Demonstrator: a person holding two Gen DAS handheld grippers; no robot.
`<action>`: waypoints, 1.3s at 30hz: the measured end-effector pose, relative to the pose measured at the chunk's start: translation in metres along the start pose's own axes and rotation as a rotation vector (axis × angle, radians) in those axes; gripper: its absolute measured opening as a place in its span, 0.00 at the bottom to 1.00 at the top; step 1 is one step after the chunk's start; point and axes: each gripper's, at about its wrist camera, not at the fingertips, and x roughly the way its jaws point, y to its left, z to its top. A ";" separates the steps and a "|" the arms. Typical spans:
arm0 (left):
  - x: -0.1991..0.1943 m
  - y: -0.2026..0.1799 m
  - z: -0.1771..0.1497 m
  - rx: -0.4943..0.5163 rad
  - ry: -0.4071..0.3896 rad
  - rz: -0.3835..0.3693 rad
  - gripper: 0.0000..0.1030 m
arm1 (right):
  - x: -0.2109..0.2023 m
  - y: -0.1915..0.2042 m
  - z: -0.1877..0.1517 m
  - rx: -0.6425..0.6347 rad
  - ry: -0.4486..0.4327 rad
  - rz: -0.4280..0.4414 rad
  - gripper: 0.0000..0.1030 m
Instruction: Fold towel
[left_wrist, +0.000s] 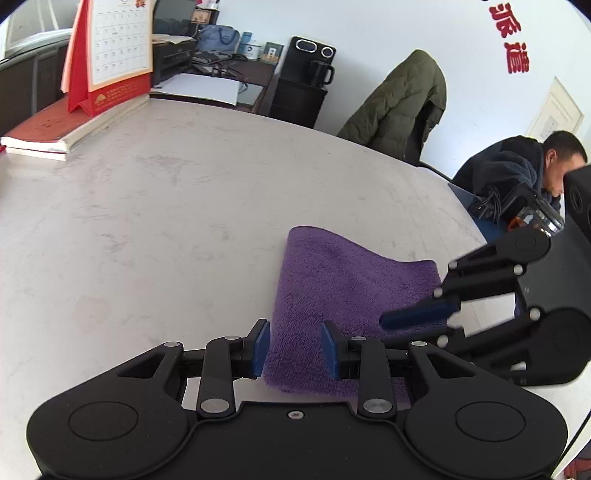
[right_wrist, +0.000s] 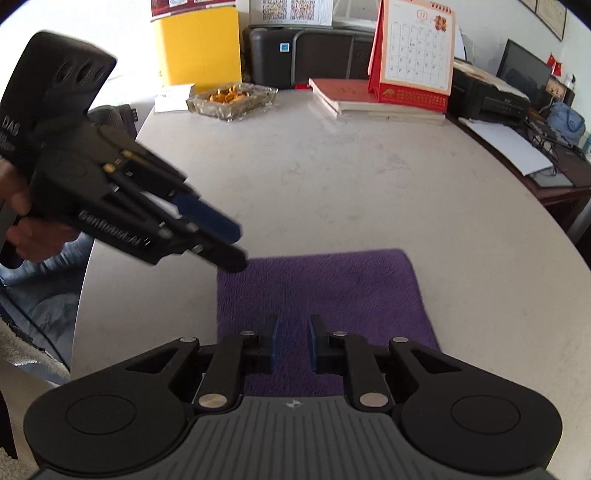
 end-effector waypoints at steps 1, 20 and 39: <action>0.007 0.000 -0.001 0.011 0.020 0.005 0.26 | 0.003 0.003 -0.007 0.003 0.023 -0.012 0.17; -0.019 0.028 -0.007 -0.087 0.020 0.018 0.33 | -0.052 0.057 -0.048 -0.149 0.018 -0.141 0.43; -0.049 0.011 -0.047 -0.016 0.061 0.011 0.33 | -0.041 0.051 -0.012 -0.372 0.055 -0.273 0.06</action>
